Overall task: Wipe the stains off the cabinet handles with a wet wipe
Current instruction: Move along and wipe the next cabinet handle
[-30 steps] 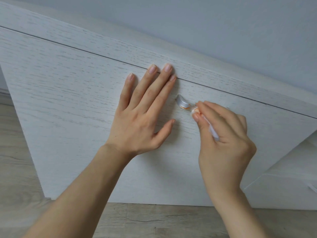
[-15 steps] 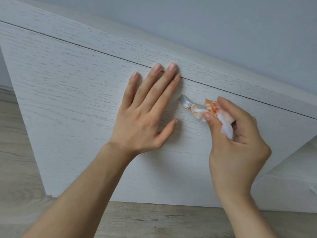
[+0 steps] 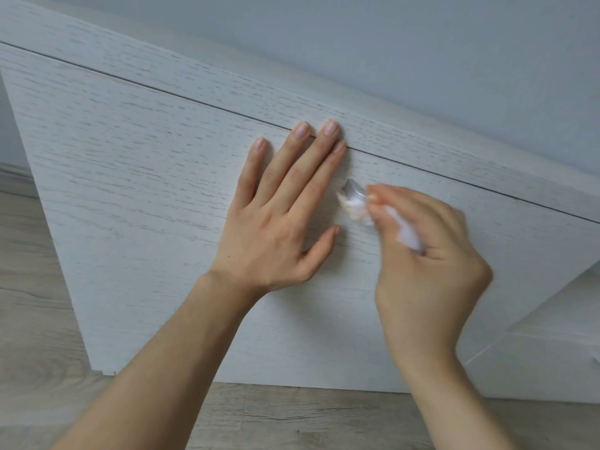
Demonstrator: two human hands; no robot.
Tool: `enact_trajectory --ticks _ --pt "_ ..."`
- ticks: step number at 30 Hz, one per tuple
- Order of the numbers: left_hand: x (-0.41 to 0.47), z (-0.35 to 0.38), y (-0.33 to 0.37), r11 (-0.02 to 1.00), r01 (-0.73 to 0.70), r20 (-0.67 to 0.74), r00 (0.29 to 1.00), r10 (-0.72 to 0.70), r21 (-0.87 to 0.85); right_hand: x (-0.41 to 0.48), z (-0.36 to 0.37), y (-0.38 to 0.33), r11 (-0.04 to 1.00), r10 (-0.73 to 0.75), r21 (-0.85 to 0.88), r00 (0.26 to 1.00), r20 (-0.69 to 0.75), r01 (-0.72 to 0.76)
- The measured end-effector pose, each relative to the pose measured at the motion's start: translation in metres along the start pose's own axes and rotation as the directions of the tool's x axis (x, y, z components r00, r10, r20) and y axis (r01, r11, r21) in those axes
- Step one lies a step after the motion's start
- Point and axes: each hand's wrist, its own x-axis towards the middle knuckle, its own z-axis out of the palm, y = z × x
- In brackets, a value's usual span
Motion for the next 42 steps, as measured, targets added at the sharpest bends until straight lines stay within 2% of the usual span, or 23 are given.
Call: enact_trajectory --ticks 2,3,7,13,20,23,26,31,33,37,42 --pt "0.0 0.0 -0.001 1.0 -0.003 0.007 1.0 0.003 0.009 0.003 -0.008 0.0 0.984 0.152 0.099 0.986 -0.072 -0.145" --pt "0.0 0.0 -0.001 1.0 -0.001 0.007 1.0 0.001 0.013 0.004 -0.01 0.0 0.979 0.178 0.118 0.98 -0.087 -0.168" --pt "0.0 0.0 0.001 1.0 0.005 0.006 1.0 -0.005 0.002 0.004 -0.007 0.0 0.991 0.133 0.008 0.99 -0.049 -0.133" --pt "0.0 0.0 0.0 1.0 0.003 -0.001 1.0 -0.003 -0.005 -0.001 0.0 0.001 0.981 -0.05 -0.186 0.999 0.0 0.049" --pt "-0.001 0.002 0.001 1.0 0.011 -0.015 1.0 -0.011 0.005 -0.001 0.008 -0.001 0.99 -0.123 -0.073 0.992 -0.005 0.122" --pt "0.0 0.003 0.0 1.0 0.003 -0.014 1.0 -0.003 0.0 0.002 0.013 -0.005 0.995 -0.091 -0.052 0.995 -0.031 0.09" --pt "-0.001 0.003 0.0 1.0 0.006 -0.006 1.0 -0.006 0.0 0.0 0.013 -0.007 0.987 -0.119 -0.109 0.993 0.007 0.119" --pt "-0.001 -0.001 -0.002 1.0 -0.015 0.023 1.0 0.015 -0.018 0.002 0.002 -0.005 0.994 0.111 0.008 0.988 -0.11 -0.11" --pt "0.0 -0.002 -0.003 0.999 -0.013 0.025 1.0 0.014 -0.034 0.002 0.008 -0.011 0.995 0.102 0.017 0.99 -0.096 -0.1" --pt "-0.003 -0.003 -0.006 1.0 -0.017 0.012 1.0 0.018 -0.013 0.002 0.019 -0.015 0.997 0.018 -0.079 1.0 -0.01 -0.018" --pt "-0.008 -0.005 -0.013 0.999 -0.038 0.035 0.999 0.037 0.017 0.0 0.017 -0.015 0.997 0.07 -0.032 0.996 -0.06 -0.072"
